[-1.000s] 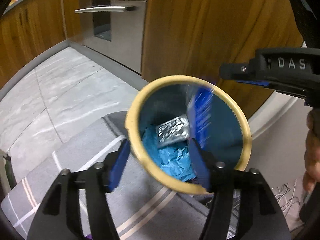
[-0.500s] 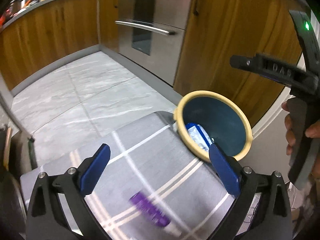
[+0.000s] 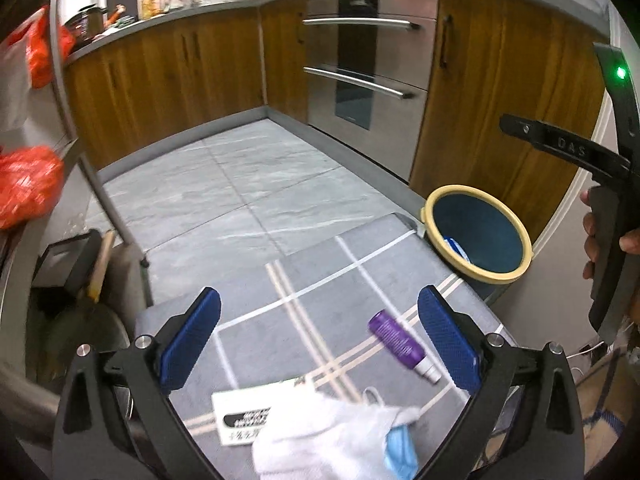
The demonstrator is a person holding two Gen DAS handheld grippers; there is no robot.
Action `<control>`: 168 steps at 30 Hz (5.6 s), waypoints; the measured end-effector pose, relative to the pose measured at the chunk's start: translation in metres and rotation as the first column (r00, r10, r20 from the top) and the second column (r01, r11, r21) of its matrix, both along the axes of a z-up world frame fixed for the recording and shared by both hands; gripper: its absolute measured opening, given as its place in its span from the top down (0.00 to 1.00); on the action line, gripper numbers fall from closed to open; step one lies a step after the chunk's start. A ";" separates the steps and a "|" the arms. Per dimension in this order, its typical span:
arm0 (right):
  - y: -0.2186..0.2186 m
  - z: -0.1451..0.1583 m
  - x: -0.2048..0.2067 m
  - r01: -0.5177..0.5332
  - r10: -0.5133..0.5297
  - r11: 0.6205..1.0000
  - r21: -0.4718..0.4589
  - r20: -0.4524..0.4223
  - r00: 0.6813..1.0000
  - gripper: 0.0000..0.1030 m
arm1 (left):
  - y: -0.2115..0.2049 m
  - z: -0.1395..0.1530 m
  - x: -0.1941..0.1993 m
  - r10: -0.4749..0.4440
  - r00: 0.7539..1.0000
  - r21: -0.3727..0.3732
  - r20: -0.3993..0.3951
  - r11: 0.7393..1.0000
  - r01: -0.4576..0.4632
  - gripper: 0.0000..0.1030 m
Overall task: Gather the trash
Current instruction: 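Move both open tools back over the tissue, card and spray bottle, then grasp the white tissue with the right tool and lift it, then grasp the blue face mask with the left tool while the right holds the tissue, then carry the face mask and tissue over the bin with both tools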
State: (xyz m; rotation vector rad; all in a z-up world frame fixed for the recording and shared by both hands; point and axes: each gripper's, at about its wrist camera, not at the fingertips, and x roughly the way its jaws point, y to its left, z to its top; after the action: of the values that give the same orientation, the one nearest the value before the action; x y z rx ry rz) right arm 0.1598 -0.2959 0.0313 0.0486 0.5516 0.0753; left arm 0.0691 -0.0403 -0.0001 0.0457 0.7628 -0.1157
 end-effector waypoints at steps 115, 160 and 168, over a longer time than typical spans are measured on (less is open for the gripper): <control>0.042 0.008 -0.045 -0.298 0.329 0.932 0.208 -0.138 0.934 0.98 | -0.041 -0.074 -0.031 -0.285 0.937 -0.075 -0.203 0.958 0.275 0.96; -0.122 -0.028 0.067 0.122 -0.090 0.984 0.132 -0.224 0.970 0.98 | -0.183 -0.041 0.121 -0.492 0.870 -0.162 -0.030 0.861 0.481 0.96; -0.129 -0.053 0.078 0.150 -0.125 0.987 0.060 -0.304 0.944 0.97 | -0.221 -0.067 0.145 -0.511 0.860 -0.186 -0.012 0.846 0.500 0.96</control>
State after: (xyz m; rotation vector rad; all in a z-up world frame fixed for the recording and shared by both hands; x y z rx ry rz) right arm 0.2378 -0.4250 -0.0220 0.1813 0.8471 -0.0473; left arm 0.2142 -0.2614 -0.0672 0.0747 0.7844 -0.6946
